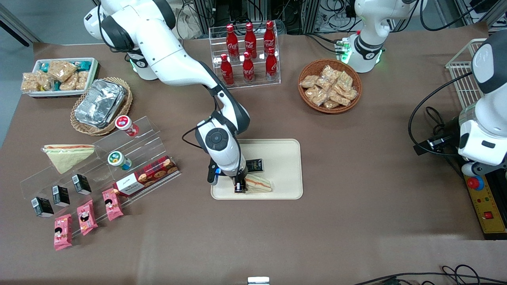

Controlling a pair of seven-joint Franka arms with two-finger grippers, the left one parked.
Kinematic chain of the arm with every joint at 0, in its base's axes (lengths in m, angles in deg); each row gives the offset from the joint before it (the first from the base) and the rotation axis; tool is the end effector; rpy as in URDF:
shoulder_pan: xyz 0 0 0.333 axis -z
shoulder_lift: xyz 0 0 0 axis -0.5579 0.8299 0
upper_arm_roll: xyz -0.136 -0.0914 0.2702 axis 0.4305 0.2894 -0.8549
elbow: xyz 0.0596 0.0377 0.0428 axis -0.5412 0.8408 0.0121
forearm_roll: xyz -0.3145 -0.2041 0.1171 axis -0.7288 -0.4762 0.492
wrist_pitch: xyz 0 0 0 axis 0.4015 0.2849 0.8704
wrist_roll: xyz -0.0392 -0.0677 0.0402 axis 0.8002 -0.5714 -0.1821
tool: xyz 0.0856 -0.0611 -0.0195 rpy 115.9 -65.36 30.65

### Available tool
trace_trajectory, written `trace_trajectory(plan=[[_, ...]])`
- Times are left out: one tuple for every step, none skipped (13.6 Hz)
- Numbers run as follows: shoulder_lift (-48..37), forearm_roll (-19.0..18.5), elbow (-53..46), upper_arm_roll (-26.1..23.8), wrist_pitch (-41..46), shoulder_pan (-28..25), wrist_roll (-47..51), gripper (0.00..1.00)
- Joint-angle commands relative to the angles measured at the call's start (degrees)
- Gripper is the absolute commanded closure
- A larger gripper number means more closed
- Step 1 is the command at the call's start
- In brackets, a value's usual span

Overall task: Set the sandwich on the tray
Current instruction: 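Lower the sandwich onto the tray beside the black packet, then open the right gripper and withdraw it back toward the rack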

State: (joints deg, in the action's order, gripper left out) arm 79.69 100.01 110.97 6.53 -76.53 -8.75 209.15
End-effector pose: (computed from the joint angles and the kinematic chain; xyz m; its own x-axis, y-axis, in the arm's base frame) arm 0.6021 0.4440 0.2158 -0.0720 -0.9817 -0.1763 -0.9827 0.1001 -0.1559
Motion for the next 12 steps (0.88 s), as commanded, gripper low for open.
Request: trace_trajectory(plan=[[0.16, 0.68, -2.14, 0.22, 0.25, 0.12, -0.35, 0.02], [-0.36, 0.68, -2.23, 0.31, 0.25, 0.29, -0.35, 0.02], [-1.15, 0.68, -2.23, 0.31, 0.51, 0.64, -0.53, 0.02], [-2.29, 0.68, -2.23, 0.4, 0.69, 0.73, -1.49, 0.02], [-4.04, 0.68, -2.14, 0.4, 0.87, 0.82, -2.8, 0.02], [-5.45, 0.24, -1.97, 0.48, 2.35, 0.99, -4.03, 0.02], [-6.95, -1.07, -1.97, 1.01, 4.97, 1.08, -5.61, 0.02], [-9.48, -2.13, -1.79, 1.62, 7.35, 1.17, -7.37, 0.02], [-11.77, -2.31, -1.53, 1.72, 9.55, 1.78, -10.0, 0.02], [-13.71, -2.23, -1.44, 1.63, 12.18, 3.09, -13.68, 0.02], [-15.82, -2.05, -1.44, 1.63, 15.25, 3.98, -18.85, 0.02], [-17.49, -1.88, -1.44, 1.63, 17.72, 5.2, -24.12, 0.02]])
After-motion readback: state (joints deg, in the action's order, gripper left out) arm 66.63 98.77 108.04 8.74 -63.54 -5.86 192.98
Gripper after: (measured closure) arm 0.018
